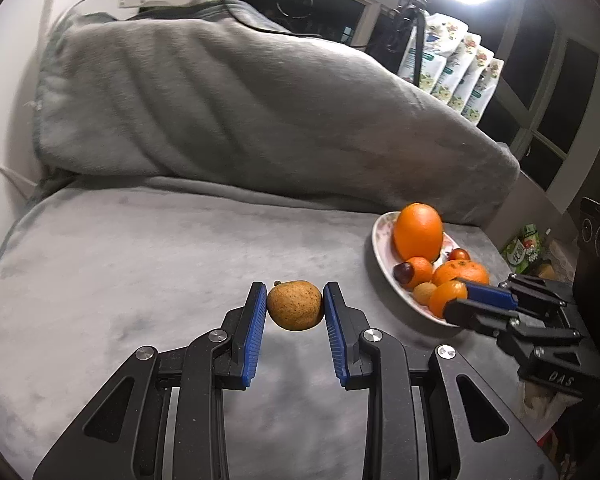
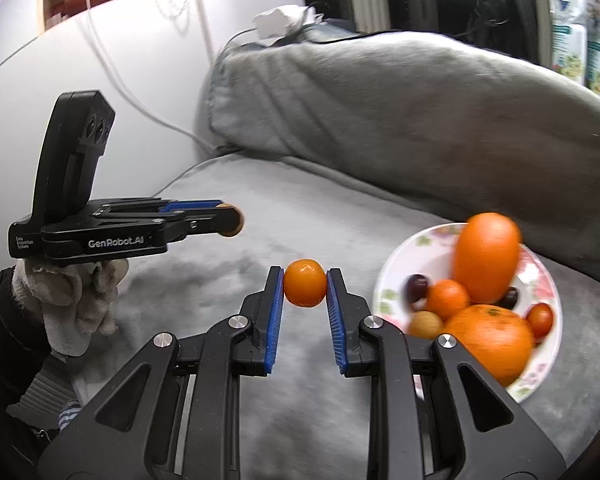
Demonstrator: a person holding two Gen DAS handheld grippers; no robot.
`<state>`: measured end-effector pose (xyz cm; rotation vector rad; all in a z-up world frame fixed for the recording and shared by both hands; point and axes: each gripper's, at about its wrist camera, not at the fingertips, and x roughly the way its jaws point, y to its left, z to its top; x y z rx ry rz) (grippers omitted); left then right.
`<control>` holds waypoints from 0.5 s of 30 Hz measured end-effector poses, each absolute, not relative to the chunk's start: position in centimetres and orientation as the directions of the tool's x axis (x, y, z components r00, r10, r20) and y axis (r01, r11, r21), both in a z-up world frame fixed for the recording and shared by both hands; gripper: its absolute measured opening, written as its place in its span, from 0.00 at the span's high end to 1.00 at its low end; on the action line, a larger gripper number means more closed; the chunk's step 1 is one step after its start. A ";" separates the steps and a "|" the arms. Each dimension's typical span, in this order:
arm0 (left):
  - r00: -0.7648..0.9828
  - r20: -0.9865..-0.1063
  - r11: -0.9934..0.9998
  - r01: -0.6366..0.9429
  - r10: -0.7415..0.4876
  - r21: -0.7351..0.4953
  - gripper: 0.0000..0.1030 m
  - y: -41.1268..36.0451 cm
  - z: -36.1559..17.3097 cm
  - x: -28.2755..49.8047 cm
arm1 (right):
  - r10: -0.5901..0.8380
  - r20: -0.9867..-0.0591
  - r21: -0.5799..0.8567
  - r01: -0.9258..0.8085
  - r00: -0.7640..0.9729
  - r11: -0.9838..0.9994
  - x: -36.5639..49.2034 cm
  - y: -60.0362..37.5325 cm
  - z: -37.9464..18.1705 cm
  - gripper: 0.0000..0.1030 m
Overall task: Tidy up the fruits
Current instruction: 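Carry the kumquat and brown fruit over the plate with both grippers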
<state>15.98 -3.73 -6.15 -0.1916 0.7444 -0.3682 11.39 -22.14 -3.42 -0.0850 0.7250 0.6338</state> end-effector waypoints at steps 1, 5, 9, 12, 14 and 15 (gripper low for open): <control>0.675 -0.623 0.917 0.262 -0.396 -0.299 0.73 -3.9 -6.1 16.0 | 0.506 -0.640 0.139 -0.561 0.578 0.816 11.4 -22.7 -3.3 0.78; 0.670 -0.618 0.911 0.283 -0.411 -0.299 0.73 -5.1 -5.8 16.3 | 0.482 -0.630 0.134 -0.526 0.609 0.840 11.9 -25.0 -2.9 0.78; 0.660 -0.617 0.904 0.306 -0.428 -0.300 0.73 -6.7 -5.6 16.9 | 0.461 -0.625 0.130 -0.499 0.630 0.857 12.6 -27.0 -2.6 0.78; 0.654 -0.618 0.900 0.321 -0.436 -0.295 0.73 -7.7 -5.5 17.1 | 0.448 -0.626 0.129 -0.482 0.638 0.867 13.3 -28.2 -2.6 0.78; 0.650 -0.618 0.897 0.332 -0.442 -0.291 0.73 -8.4 -5.4 17.4 | 0.439 -0.625 0.128 -0.471 0.645 0.873 13.8 -29.0 -2.7 0.78; 0.648 -0.618 0.896 0.336 -0.444 -0.291 0.73 -8.7 -5.4 17.5 | 0.436 -0.625 0.128 -0.466 0.648 0.875 13.9 -29.3 -2.7 0.78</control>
